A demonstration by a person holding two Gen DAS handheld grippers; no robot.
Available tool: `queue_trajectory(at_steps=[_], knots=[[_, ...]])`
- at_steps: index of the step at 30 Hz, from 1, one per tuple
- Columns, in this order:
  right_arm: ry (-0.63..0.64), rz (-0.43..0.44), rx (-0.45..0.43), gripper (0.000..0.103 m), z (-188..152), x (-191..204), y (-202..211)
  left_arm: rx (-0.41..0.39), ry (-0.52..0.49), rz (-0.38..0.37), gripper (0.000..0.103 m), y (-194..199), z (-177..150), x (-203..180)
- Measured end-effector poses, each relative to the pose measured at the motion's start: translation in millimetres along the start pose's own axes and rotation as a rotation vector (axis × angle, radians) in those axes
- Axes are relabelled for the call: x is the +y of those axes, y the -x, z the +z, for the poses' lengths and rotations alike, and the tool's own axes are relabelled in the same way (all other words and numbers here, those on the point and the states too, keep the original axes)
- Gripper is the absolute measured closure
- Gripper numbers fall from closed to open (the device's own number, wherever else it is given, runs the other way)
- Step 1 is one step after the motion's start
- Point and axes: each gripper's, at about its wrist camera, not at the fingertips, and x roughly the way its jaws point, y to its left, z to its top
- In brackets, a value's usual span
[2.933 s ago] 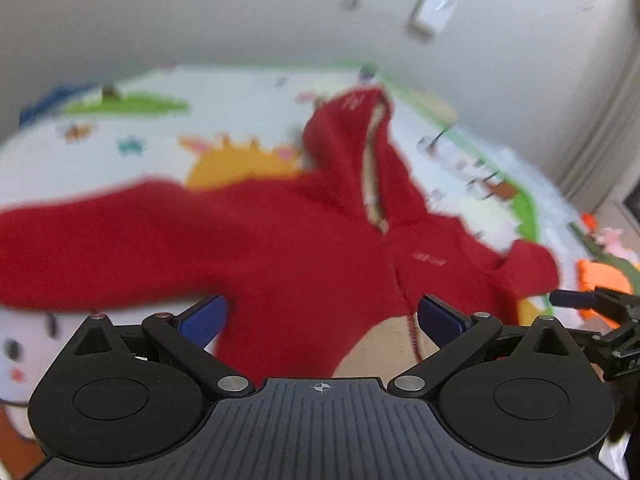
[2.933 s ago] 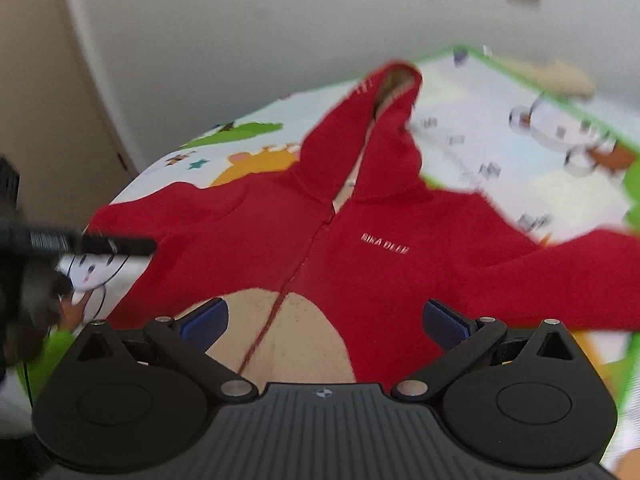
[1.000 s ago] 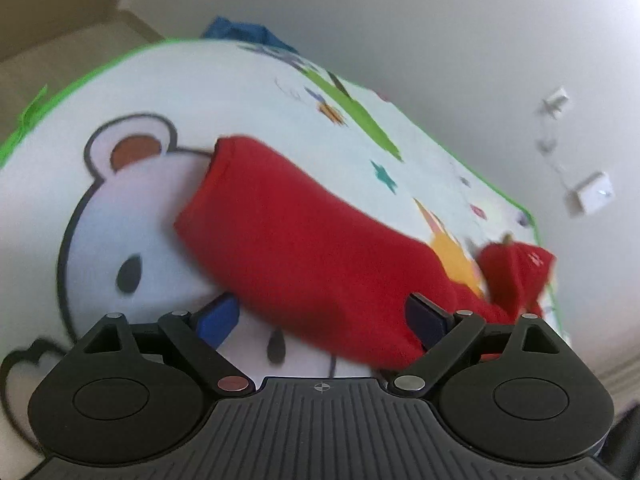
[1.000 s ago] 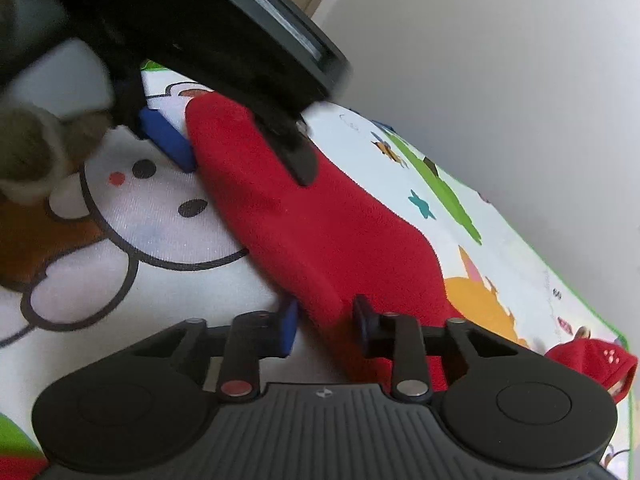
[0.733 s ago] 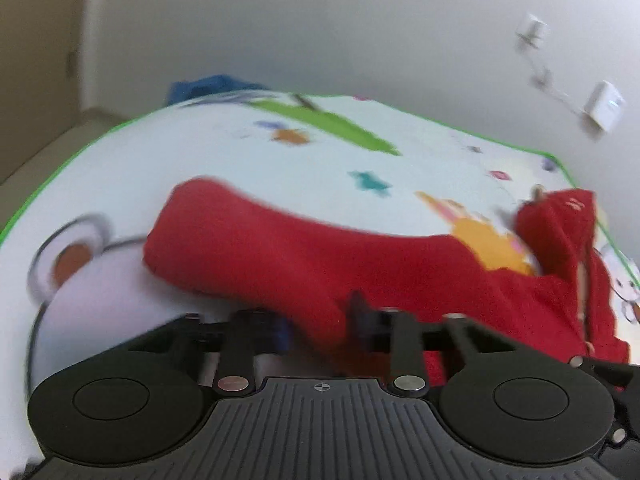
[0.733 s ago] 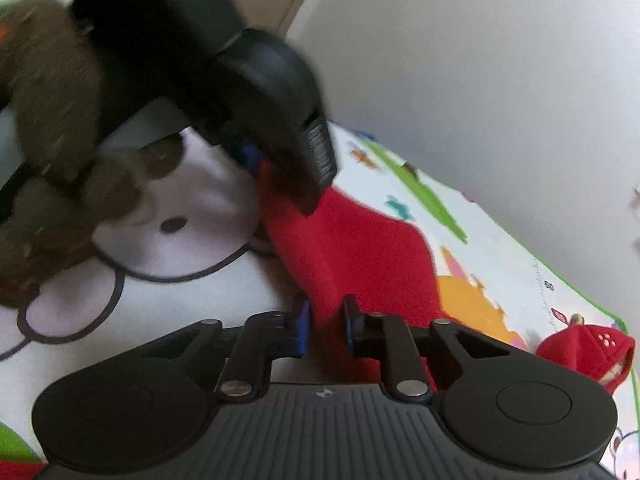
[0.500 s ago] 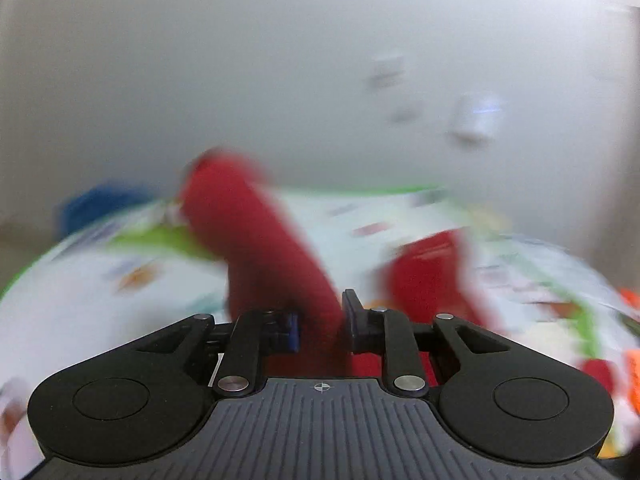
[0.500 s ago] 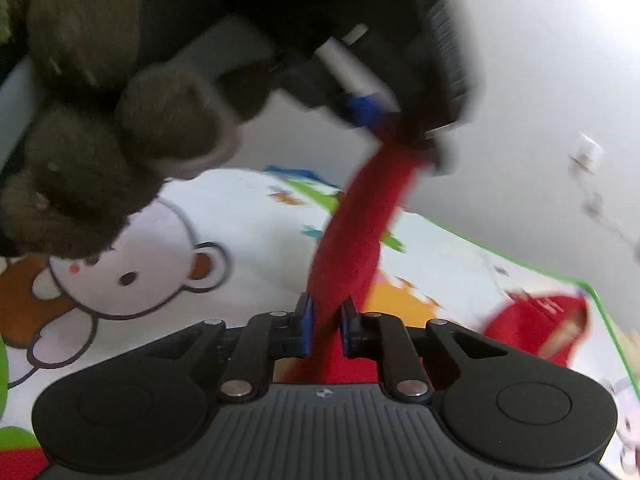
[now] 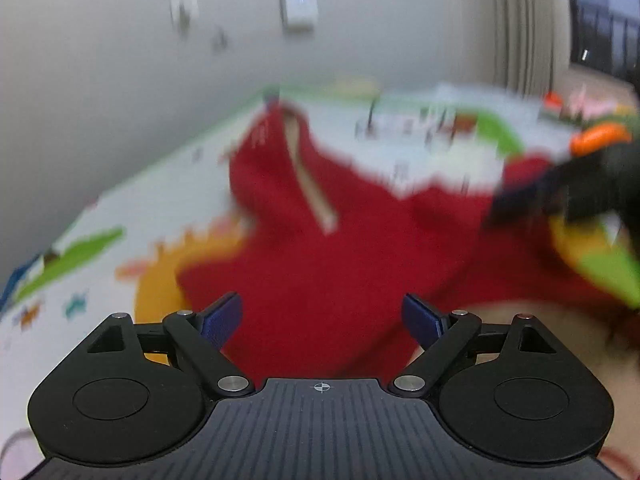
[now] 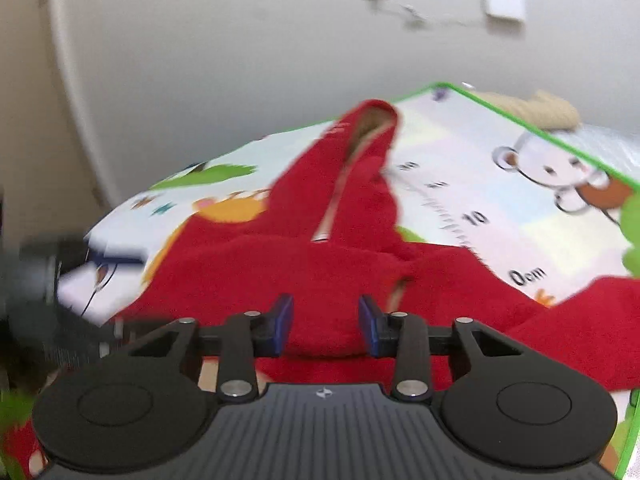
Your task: Fold clothes
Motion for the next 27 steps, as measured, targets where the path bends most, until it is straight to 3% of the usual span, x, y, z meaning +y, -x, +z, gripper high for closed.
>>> queue_trajectory(at_steps=[4,7,8,11,17,21,27], knots=[[-0.157,-0.042,0.026,0.067,2.8,-51.5,-3.5,0.068,-0.033,0.071,0.013,-23.5,-16.0,0.5],[-0.177,-0.046,0.078,0.066,-2.0,-47.2,-50.9,0.079,-0.021,0.085,0.013,-25.7,-17.8,3.2],[-0.172,-0.04,0.094,0.067,-3.0,-44.6,-60.4,0.082,-0.018,0.087,0.013,-27.0,-16.6,4.0],[-0.12,-0.005,0.088,0.088,-1.0,-25.4,-54.7,0.087,-0.031,0.096,0.016,-22.4,-17.7,2.2],[-0.024,-0.008,0.057,0.093,6.5,-6.4,-38.2,0.077,-0.032,0.108,0.031,-16.1,-23.5,4.2],[0.02,-0.094,0.026,0.093,11.1,-8.4,-33.7,0.062,-0.024,0.106,0.048,-11.2,-19.3,4.0],[0.091,-0.208,-0.005,0.093,13.7,-15.0,-21.0,0.056,0.0,0.039,0.055,-12.7,-4.5,0.7]])
